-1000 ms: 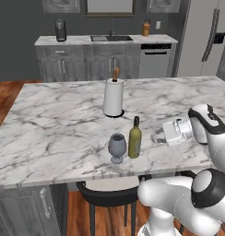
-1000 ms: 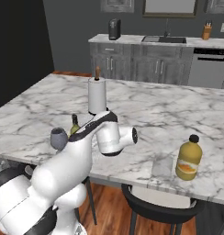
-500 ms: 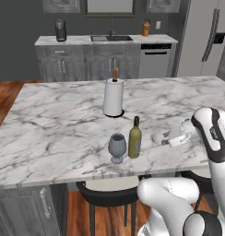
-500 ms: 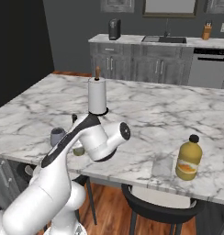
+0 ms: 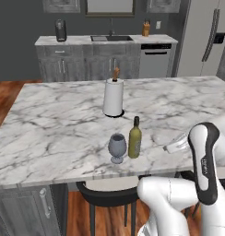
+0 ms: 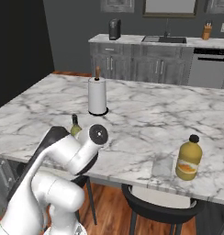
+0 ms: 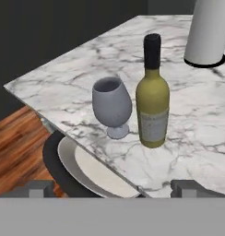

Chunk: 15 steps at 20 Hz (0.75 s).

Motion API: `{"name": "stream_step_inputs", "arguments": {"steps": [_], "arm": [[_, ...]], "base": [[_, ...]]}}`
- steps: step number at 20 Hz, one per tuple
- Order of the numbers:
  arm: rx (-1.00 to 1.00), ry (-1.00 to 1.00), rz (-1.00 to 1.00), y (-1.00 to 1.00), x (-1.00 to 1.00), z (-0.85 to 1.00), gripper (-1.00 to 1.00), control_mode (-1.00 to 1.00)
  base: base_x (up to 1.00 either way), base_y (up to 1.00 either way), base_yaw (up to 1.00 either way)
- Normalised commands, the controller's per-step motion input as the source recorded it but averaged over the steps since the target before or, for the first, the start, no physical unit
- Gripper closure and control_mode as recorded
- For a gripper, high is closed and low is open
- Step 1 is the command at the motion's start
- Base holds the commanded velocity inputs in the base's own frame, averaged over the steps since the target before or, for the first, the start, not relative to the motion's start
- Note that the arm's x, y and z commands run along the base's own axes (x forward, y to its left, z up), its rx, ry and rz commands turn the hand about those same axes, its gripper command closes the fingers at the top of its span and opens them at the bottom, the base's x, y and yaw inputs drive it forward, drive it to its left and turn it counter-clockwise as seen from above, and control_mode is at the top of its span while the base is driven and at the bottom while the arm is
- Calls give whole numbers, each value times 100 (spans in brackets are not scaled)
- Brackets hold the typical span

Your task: There is a wine glass and glass cup on the dining counter. Place the wine bottle next to the wine glass and the juice bottle next to the glass cup.

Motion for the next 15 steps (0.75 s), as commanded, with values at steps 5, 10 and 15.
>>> {"name": "stream_step_inputs", "arguments": {"steps": [5,10,15], "arm": [[-16,0,-29,6,-62,3,-100,-100],[-10,0,-33,7,-55,8,-100,-100],[-14,-3,-32,10,-57,4,-100,-100]], "base": [[0,0,0],[0,0,0],[0,0,0]]}}
